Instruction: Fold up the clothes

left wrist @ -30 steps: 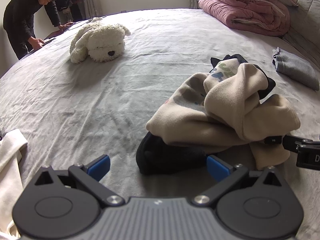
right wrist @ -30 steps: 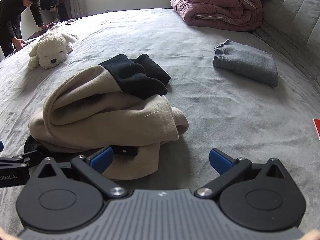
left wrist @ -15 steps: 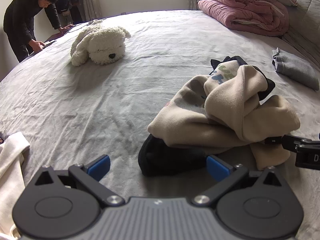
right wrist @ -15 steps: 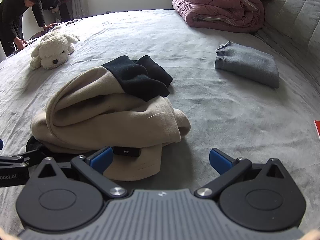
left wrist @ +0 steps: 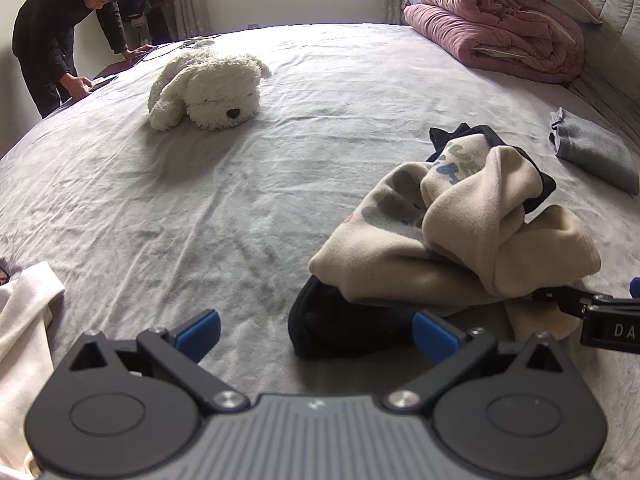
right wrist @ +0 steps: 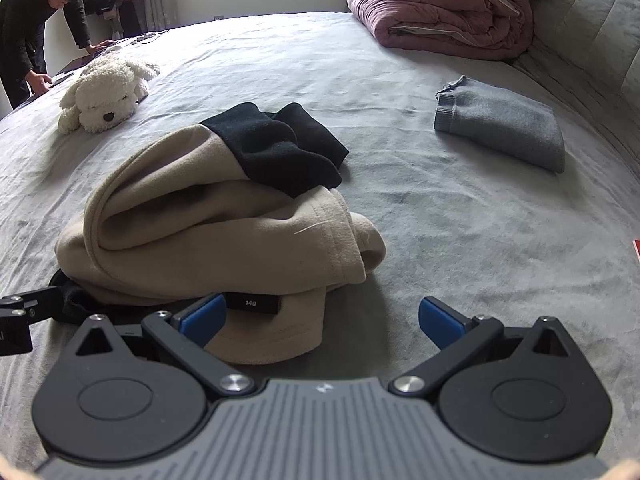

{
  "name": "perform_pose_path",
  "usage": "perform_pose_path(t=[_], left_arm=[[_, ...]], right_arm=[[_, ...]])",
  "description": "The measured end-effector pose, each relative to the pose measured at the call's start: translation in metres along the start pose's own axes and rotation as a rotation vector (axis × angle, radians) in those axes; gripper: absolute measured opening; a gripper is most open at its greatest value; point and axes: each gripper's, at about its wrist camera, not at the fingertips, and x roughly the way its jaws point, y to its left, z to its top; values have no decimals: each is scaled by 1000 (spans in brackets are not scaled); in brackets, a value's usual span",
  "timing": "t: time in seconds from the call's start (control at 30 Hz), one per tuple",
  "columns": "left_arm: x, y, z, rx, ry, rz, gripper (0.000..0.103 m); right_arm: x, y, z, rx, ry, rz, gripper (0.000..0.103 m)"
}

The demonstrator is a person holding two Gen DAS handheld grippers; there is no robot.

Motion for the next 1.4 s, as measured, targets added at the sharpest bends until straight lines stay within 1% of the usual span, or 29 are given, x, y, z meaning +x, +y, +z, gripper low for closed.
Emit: perform_pose_path(t=[0.13,0.3,0.43,0.53,0.7,0.8,0.93,1.03,1.1,1.13,1.2,1.3,1.4], left_arm=[[1,1,2,5,-4,4,103],[9,4,7,-11,-1,-11,103],[24,2,12,-14,-41,-42,103],[43,0,15,-14,-24,-60,103],[61,0,14,-41,9,-101,103],[67,0,12,-46,26,-114,103],[76,6,6,-78,47,-150,103],[81,13,3,-117,62,-184,103],[81,12,2,-100,64,-186,103],[80,12,2,-97,65,-186,103],[79,12,3,-103,66,-189,103],[79,17,5,-135,72,-207,103],[77,22,6,-173,88,-223,103]], right_arm=[[0,4,4,-21,-11,4,103],[6,8,9,-52,-24,29,103],[21,9,11,-41,6,68,103],[35,7,10,-18,42,93,103],[57,-2,5,60,111,147,103],[59,-6,1,77,102,172,103],[56,1,-7,40,64,149,103],[55,8,-19,-4,10,121,103],[54,18,-23,-74,-20,84,103],[53,20,-24,-76,-32,76,103],[52,18,-25,-65,-36,75,103],[51,14,-21,-67,-19,90,103],[49,12,-19,-69,3,80,103]])
